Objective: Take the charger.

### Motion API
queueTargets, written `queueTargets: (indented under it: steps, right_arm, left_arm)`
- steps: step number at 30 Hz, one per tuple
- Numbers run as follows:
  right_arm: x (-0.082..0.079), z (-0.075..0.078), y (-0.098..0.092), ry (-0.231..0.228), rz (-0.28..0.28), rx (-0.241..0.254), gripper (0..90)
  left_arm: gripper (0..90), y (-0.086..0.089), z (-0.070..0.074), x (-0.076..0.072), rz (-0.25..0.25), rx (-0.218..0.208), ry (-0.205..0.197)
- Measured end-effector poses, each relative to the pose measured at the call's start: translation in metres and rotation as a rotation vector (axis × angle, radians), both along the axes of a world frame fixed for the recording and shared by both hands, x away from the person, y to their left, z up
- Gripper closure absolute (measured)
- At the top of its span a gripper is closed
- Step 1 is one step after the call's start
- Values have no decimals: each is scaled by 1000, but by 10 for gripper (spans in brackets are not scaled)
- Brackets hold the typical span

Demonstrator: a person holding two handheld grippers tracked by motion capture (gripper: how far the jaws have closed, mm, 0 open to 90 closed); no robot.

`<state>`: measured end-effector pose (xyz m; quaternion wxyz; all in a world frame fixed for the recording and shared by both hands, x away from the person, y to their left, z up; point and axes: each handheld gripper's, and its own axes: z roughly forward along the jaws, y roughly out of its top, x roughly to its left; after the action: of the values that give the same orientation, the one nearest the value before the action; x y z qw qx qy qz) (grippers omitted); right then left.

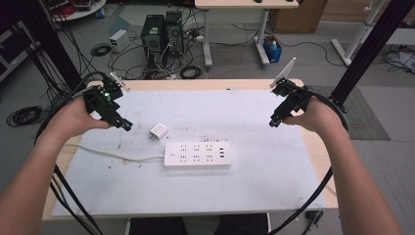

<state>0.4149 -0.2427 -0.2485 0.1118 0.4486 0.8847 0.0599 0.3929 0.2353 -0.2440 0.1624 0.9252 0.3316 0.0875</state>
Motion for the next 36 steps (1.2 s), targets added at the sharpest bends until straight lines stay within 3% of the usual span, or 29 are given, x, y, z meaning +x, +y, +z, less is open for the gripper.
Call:
queueTargets:
  steps: [9,23,31,36]
  right_arm:
    - [-1,0,-2,-14,6,4,117]
    - [3,-3,-1,-11,0,7,118]
    - [4,-4,0,-15,6,15,117]
    - [4,-5,-1,-17,5,22,117]
  left_arm:
    - [158,-2,-2,4,2,5,3]
    - [158,-12,-11,16,15,-29,13]
    - [158,-27,-31,34,48,-30,32]
    - [161,-38,-55,47,77,-10,65]
